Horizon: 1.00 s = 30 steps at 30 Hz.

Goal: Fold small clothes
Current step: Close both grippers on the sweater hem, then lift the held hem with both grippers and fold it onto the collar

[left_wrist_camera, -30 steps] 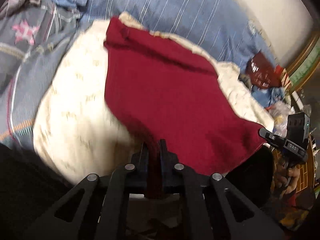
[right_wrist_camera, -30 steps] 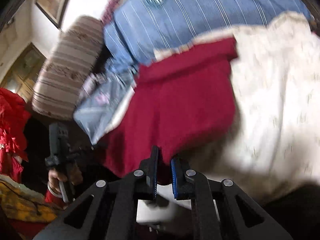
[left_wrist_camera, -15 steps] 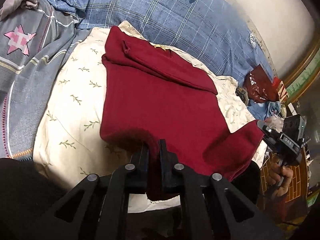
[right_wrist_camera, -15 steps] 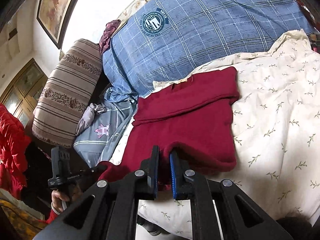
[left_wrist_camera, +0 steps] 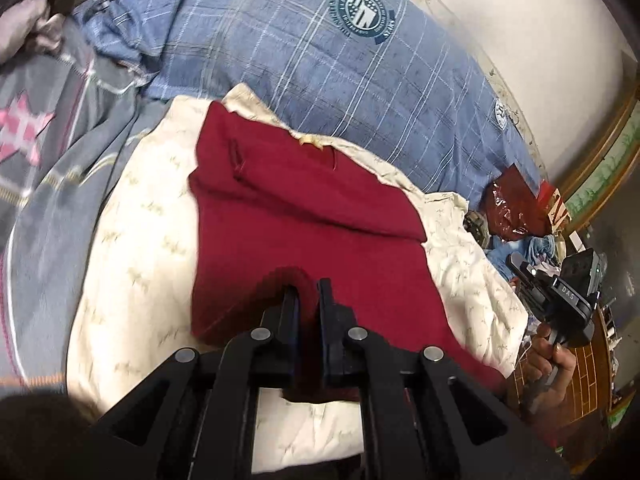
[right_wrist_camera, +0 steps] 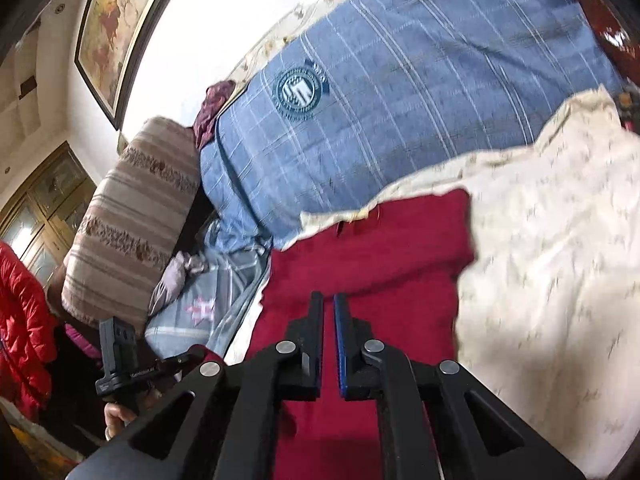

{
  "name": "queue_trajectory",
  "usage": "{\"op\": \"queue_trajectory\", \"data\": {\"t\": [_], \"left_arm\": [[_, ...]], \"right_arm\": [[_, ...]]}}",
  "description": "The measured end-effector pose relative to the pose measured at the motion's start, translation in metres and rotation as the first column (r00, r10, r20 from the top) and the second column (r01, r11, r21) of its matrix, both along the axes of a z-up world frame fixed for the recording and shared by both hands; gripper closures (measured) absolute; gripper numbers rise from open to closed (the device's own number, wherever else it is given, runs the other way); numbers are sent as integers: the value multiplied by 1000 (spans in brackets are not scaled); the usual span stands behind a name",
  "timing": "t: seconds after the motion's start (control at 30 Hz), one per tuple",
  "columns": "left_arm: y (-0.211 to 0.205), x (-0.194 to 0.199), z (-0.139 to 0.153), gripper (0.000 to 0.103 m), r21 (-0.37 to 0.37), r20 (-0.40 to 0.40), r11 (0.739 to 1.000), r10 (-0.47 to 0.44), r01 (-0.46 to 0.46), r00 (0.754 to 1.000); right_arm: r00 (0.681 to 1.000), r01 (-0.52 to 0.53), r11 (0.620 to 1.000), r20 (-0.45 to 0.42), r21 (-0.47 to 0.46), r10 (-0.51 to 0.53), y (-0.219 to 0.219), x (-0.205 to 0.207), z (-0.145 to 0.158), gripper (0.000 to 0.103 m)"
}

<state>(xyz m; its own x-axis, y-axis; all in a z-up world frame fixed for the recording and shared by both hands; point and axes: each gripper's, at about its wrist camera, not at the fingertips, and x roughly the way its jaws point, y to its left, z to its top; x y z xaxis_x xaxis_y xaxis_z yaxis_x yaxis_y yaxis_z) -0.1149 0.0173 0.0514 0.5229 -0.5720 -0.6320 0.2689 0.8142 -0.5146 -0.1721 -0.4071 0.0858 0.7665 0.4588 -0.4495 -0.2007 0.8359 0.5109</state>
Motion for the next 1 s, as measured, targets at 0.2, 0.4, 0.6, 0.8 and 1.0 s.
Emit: {"op": "queue_trajectory", "data": {"t": [0.2, 0.4, 0.6, 0.8, 1.0], "left_arm": [[-14, 1, -1, 97, 18, 18, 999, -33, 33, 999], [-1, 6, -3, 97, -8, -1, 1000, -3, 3, 1000], [-3, 5, -4, 97, 9, 0, 1000, 1, -1, 1000], [1, 4, -4, 97, 11, -6, 1000, 16, -16, 1000], [8, 5, -10, 97, 13, -30, 999, 35, -35, 999]], "right_arm": [[985, -12, 1000, -174, 6, 13, -5, 0, -22, 61], [905, -73, 995, -424, -65, 39, -3, -33, -75, 47], [830, -33, 988, -547, 153, 112, -11, -59, -128, 40], [812, -23, 947, -546, 320, 204, 5, -56, -155, 39], [831, -4, 946, -525, 324, 183, 9, -57, -161, 39]]}}
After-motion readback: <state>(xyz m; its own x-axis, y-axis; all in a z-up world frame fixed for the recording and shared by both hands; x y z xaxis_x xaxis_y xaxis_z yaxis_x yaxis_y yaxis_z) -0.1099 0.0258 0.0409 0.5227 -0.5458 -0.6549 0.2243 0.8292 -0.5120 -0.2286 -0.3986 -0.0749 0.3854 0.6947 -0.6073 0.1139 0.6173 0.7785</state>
